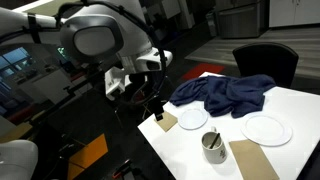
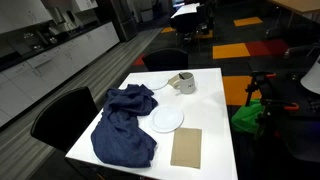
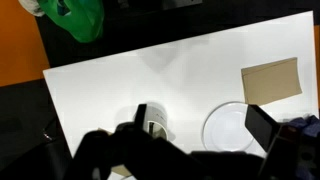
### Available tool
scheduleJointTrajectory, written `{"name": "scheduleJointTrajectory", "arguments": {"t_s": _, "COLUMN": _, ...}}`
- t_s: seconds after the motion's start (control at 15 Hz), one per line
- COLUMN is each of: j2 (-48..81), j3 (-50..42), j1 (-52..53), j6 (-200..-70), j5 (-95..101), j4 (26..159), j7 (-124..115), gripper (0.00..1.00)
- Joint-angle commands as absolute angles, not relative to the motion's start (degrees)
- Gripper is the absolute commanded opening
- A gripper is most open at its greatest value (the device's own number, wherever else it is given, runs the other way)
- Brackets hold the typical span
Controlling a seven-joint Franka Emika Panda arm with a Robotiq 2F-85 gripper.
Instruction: Put the pen on the table
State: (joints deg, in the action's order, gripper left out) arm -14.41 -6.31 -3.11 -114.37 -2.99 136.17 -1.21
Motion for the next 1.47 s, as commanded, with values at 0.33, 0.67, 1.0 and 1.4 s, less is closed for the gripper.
{"name": "scheduleJointTrajectory", "arguments": {"t_s": 0.33, "j2": -14.4, "j3": -5.7, "j1": -3.7, "j6": -114.3, "j5": -3.1, "j4": 136.1, "j7": -1.1, "gripper": 1.00}}
{"name": "scheduleJointTrajectory", "arguments": {"t_s": 0.67, "j2": -12.5, "j3": -4.6, "j1": -3.8, "j6": -122.0, "j5": -1.5, "j4": 135.5, "j7": -4.1, "gripper": 1.00}}
{"name": "scheduleJointTrajectory", "arguments": {"t_s": 1.0, "j2": -7.4, "j3": -4.1, "j1": -4.3, "j6": -133.0, "j5": 3.6, "j4": 133.9, "j7": -6.9, "gripper": 1.00}}
{"name": "scheduleJointTrajectory", "arguments": {"t_s": 1.4, "j2": 2.6, "j3": -5.4, "j1": -4.7, "j6": -149.0, "j5": 5.5, "j4": 133.1, "j7": -3.5, "gripper": 1.00}}
